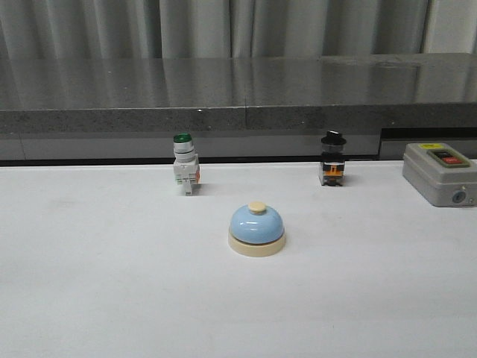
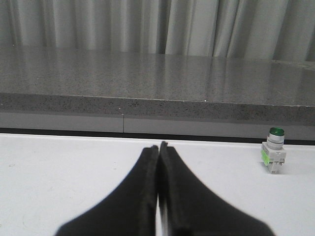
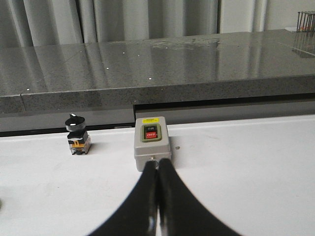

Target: Place and press bell with both arms

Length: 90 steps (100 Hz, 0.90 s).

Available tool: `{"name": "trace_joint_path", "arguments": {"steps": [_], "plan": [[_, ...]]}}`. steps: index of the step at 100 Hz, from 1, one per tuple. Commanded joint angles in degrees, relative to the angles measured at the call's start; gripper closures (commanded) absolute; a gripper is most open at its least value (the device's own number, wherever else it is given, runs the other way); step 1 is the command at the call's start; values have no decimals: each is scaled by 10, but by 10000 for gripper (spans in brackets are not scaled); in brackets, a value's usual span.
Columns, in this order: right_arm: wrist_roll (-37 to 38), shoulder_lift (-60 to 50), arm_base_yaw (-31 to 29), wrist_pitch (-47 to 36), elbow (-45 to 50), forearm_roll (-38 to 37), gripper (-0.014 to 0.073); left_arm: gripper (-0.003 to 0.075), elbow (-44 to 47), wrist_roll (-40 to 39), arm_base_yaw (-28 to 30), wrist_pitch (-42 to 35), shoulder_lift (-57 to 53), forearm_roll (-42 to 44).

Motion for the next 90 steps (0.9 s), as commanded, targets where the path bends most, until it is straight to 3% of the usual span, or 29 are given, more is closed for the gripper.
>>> {"name": "trace_joint_path", "arguments": {"steps": [1,47,71,90], "plan": [[-1,-7,-3,-47,-9,-3,654,741,24,-6,1,-50,-17,-4],[-1,-7,-3,-47,-14,-3,654,741,24,-6,1,-50,-17,-4],[-1,4,-3,52,-88,-5,654,741,24,-6,1,-50,-17,-4],[-1,92,-3,107,-162,-6,654,741,24,-6,1,-50,-17,-4]]}}
